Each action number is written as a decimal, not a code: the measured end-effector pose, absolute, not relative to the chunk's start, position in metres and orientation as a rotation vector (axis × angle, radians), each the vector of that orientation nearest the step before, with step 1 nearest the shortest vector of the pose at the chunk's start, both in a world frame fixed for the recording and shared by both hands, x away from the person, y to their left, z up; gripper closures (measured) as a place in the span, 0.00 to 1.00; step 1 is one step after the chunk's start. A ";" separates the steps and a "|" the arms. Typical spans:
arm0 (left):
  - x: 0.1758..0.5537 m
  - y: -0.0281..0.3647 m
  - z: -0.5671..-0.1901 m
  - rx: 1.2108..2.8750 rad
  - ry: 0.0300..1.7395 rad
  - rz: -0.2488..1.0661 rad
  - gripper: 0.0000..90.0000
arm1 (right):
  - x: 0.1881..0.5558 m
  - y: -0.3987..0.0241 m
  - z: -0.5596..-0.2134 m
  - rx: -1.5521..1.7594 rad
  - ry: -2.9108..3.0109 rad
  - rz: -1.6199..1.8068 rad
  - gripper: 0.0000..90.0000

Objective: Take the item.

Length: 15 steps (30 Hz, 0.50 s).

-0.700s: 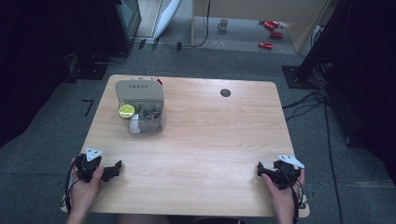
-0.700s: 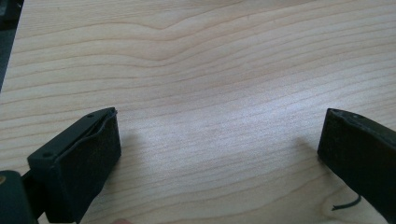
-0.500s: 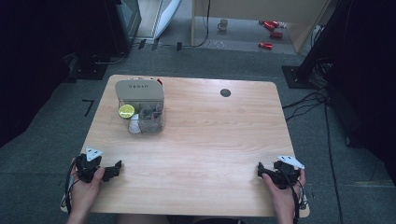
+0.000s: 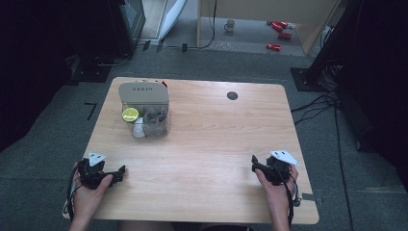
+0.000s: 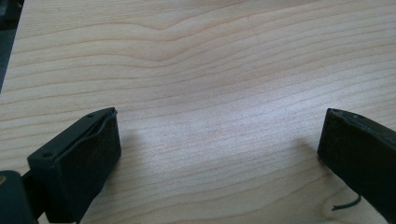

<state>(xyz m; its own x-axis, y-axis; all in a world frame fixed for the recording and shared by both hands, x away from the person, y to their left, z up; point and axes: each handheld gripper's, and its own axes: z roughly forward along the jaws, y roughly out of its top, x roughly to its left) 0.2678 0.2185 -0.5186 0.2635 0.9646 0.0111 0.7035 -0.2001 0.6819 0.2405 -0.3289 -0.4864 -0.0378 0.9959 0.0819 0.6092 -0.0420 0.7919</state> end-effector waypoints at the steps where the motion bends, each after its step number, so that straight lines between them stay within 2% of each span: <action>1: 0.268 0.218 -0.519 1.978 1.503 0.605 0.00 | 0.240 -0.329 -0.486 1.700 1.696 0.923 0.29; 5: 0.268 0.218 -0.519 1.978 1.503 0.605 0.00 | 0.261 -0.298 -0.472 1.653 1.733 1.035 0.37; 15: 0.268 0.218 -0.519 1.977 1.503 0.605 0.00 | 0.297 -0.239 -0.453 1.570 1.831 1.150 0.46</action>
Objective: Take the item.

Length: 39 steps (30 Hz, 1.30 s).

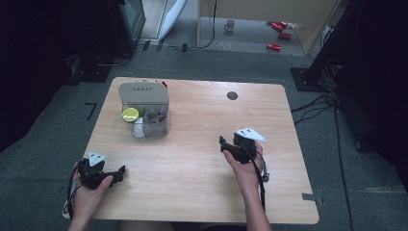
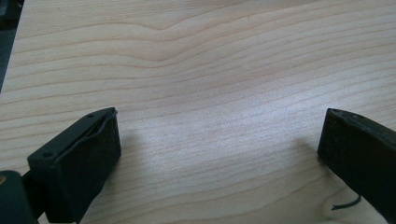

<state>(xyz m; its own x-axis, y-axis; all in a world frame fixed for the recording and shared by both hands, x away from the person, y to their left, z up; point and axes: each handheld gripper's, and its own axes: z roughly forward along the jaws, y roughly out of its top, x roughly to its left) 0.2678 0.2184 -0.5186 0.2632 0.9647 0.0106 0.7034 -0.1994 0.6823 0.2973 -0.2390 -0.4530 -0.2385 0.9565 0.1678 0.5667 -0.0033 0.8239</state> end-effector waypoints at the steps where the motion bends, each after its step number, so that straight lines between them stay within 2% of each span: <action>1: 0.268 0.218 -0.519 1.978 1.503 0.605 0.00 | 0.301 -0.233 -0.451 1.559 1.840 1.161 0.47; 7: 0.268 0.218 -0.519 1.976 1.504 0.605 0.00 | 0.320 -0.202 -0.439 1.509 1.882 1.216 0.54; 8: 0.268 0.218 -0.519 1.978 1.504 0.605 0.00 | 0.326 -0.194 -0.436 1.497 1.882 1.231 0.58; 11: 0.268 0.219 -0.519 1.979 1.502 0.606 0.00 | 0.332 -0.187 -0.433 1.492 1.879 1.245 0.62; 13: 0.268 0.219 -0.519 1.978 1.503 0.605 0.00 | 0.342 -0.179 -0.430 1.493 1.879 1.273 0.69; 15: 0.268 0.219 -0.519 1.978 1.503 0.606 0.00 | 0.345 -0.176 -0.429 1.493 1.881 1.279 0.70; 20: 0.268 0.218 -0.519 1.977 1.503 0.606 0.00 | 0.361 -0.161 -0.421 1.476 1.874 1.290 0.81; 22: 0.268 0.218 -0.519 1.977 1.503 0.605 0.00 | 0.369 -0.151 -0.415 1.464 1.860 1.305 0.89; 25: 0.268 0.218 -0.519 1.977 1.503 0.606 0.00 | 0.379 -0.143 -0.409 1.460 1.848 1.315 0.93; 39: 0.268 0.218 -0.519 1.975 1.504 0.604 0.00 | 0.419 -0.107 -0.396 1.485 1.852 1.344 0.99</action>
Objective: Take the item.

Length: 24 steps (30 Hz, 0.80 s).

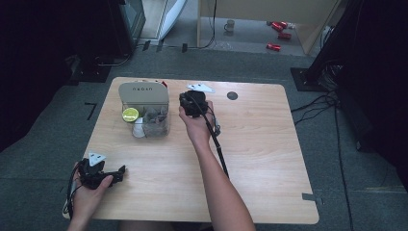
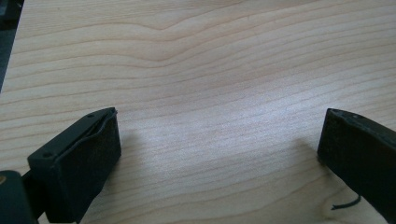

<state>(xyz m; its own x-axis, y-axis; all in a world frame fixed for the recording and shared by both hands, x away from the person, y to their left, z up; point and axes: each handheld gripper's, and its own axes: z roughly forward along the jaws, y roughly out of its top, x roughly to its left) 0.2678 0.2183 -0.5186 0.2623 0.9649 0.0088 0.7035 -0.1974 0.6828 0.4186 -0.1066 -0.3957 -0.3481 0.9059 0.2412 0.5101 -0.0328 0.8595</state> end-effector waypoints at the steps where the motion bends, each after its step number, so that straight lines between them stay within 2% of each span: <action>1: 0.268 0.218 -0.519 1.976 1.504 0.603 0.00 | 0.421 -0.103 -0.394 1.482 1.857 1.348 1.00; 13: 0.268 0.218 -0.519 1.979 1.500 0.604 0.00 | 0.449 -0.074 -0.381 1.481 1.830 1.384 1.00; 24: 0.268 0.218 -0.519 1.977 1.501 0.604 0.00 | 0.448 -0.070 -0.376 1.467 1.860 1.438 1.00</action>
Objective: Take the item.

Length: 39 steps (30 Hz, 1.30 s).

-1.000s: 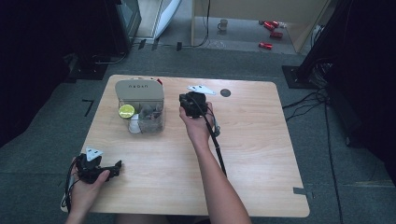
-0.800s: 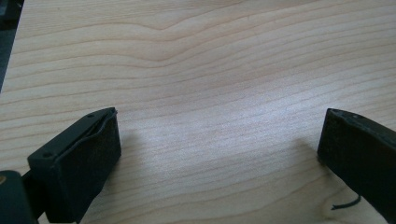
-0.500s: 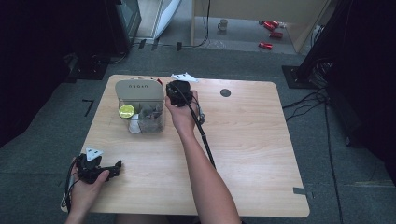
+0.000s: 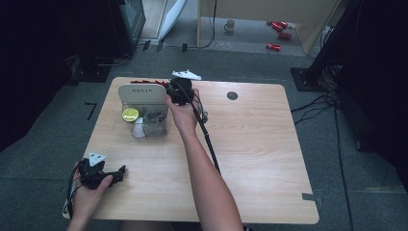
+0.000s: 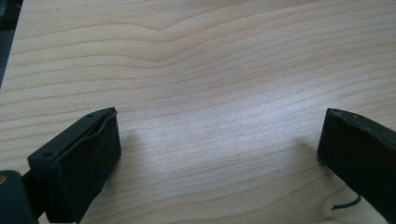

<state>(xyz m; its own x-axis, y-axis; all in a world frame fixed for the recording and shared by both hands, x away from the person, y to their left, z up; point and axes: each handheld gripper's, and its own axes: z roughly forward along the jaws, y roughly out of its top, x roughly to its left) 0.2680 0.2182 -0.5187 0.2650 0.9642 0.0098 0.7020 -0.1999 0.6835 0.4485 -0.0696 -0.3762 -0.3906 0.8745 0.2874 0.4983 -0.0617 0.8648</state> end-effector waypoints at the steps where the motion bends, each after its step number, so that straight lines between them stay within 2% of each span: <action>1: 0.268 0.218 -0.519 1.977 1.500 0.604 0.00 | 0.448 -0.070 -0.376 1.464 1.861 1.438 1.00; 9: 0.268 0.218 -0.519 1.980 1.499 0.604 0.00 | 0.434 -0.069 -0.382 1.407 1.917 1.478 0.98; 19: 0.268 0.218 -0.519 1.979 1.501 0.603 0.00 | 0.422 -0.069 -0.402 1.361 1.967 1.427 0.88; 33: 0.268 0.218 -0.519 1.980 1.500 0.604 0.00 | 0.438 -0.056 -0.394 1.354 1.933 1.425 0.84; 39: 0.268 0.218 -0.519 1.979 1.499 0.605 0.00 | 0.450 -0.047 -0.397 1.363 1.954 1.408 0.76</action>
<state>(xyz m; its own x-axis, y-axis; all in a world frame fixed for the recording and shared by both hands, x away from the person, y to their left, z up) 0.2680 0.2183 -0.5186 0.2663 0.9638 0.0116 0.7018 -0.2021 0.6831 0.4505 -0.0468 -0.3966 -0.4624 0.8575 0.2257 0.4857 0.0320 0.8736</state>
